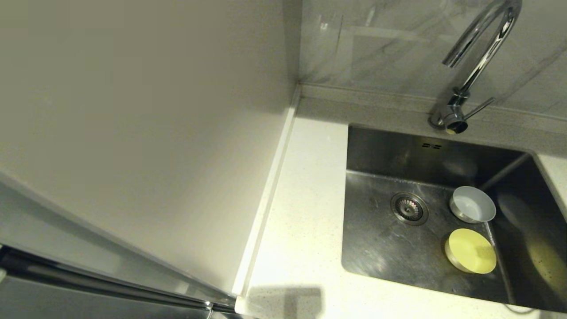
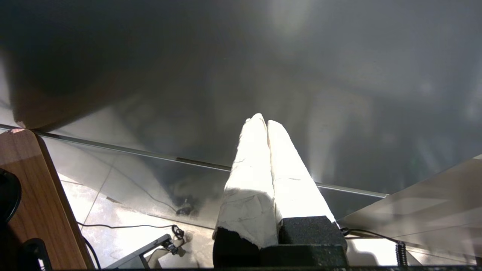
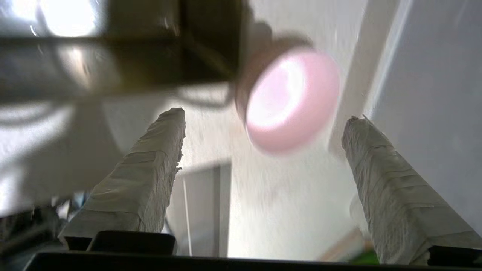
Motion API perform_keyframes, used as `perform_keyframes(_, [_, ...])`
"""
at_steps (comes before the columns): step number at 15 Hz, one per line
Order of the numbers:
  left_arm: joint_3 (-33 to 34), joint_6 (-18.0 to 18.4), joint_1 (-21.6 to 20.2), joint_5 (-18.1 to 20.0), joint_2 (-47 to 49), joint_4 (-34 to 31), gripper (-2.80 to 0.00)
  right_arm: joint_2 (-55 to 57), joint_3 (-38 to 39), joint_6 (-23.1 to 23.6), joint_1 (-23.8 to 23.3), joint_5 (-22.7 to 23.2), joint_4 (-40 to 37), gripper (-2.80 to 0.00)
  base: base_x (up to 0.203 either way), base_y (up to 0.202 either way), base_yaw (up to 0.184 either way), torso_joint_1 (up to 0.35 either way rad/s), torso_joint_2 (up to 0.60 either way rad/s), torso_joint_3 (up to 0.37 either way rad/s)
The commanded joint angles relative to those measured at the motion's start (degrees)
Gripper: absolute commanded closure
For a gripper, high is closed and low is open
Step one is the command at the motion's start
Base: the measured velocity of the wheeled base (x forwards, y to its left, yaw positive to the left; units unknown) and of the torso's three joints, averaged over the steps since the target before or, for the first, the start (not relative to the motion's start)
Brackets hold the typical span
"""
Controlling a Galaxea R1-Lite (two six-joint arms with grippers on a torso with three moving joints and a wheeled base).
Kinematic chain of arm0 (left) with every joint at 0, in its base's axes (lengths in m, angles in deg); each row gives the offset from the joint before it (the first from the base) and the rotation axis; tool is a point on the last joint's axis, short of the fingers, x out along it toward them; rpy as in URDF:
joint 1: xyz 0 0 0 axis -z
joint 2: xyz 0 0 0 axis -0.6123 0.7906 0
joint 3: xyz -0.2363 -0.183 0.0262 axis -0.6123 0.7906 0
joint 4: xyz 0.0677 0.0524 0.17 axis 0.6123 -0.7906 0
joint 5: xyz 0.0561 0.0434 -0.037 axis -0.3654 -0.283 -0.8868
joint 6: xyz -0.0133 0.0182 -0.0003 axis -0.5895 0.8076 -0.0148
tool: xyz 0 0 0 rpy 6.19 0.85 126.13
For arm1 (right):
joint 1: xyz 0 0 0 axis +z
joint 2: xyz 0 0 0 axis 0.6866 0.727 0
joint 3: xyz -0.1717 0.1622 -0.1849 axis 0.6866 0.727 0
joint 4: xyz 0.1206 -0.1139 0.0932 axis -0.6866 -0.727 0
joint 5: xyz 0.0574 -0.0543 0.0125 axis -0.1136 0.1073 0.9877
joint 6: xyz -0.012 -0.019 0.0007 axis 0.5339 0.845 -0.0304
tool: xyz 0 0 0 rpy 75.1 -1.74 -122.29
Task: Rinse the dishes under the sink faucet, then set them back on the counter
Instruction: Put a bowl into the sink
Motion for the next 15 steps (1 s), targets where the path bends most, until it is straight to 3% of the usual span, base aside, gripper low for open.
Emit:
perform_keyframes(1, [0.18, -0.04, -0.01, 0.00, 0.00, 0.02, 0.00, 2.14, -4.86, -0.65, -0.38, -0.56, -10.05, -2.80, 0.000, 0.000, 0.000, 0.000, 0.00, 0.000])
perform_keyframes(6, [0.18, -0.04, -0.01, 0.00, 0.00, 0.02, 0.00, 6.77, -6.27, -3.91, -0.23, -0.88, -11.50, -2.80, 0.000, 0.000, 0.000, 0.000, 0.00, 0.000])
perform_keyframes(15, [0.18, -0.04, -0.01, 0.00, 0.00, 0.02, 0.00, 19.71, -9.60, -15.09, -1.10, -3.50, -11.44, -2.80, 0.000, 0.000, 0.000, 0.000, 0.00, 0.000])
